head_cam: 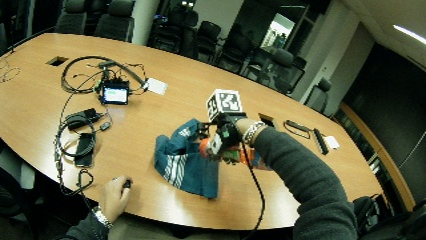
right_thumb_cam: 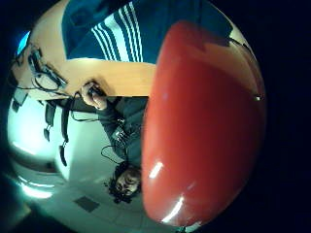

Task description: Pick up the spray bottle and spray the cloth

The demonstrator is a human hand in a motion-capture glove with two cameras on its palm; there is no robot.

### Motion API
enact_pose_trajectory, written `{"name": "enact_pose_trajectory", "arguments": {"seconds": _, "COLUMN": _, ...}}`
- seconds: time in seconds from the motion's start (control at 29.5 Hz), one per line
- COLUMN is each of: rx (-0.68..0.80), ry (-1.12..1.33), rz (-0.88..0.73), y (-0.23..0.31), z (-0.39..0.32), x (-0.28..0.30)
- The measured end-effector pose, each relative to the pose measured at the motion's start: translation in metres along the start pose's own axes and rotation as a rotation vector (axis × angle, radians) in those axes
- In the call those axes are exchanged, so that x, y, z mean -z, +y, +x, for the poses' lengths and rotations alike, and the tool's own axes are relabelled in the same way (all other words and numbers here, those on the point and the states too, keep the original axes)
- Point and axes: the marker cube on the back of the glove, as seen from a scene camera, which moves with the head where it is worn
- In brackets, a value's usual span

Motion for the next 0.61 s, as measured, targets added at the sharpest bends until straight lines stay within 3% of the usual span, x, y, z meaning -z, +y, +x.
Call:
{"name": "enact_pose_trajectory", "arguments": {"seconds": 0.41, "rx": 0.025, "ry": -0.054, "rz": 0.017, "y": 0.0, "z": 0.02, "x": -0.004}}
{"name": "enact_pose_trajectory", "arguments": {"seconds": 0.61, "rx": 0.191, "ry": -0.16, "rz": 0.13, "y": 0.029, "z": 0.012, "x": 0.017}}
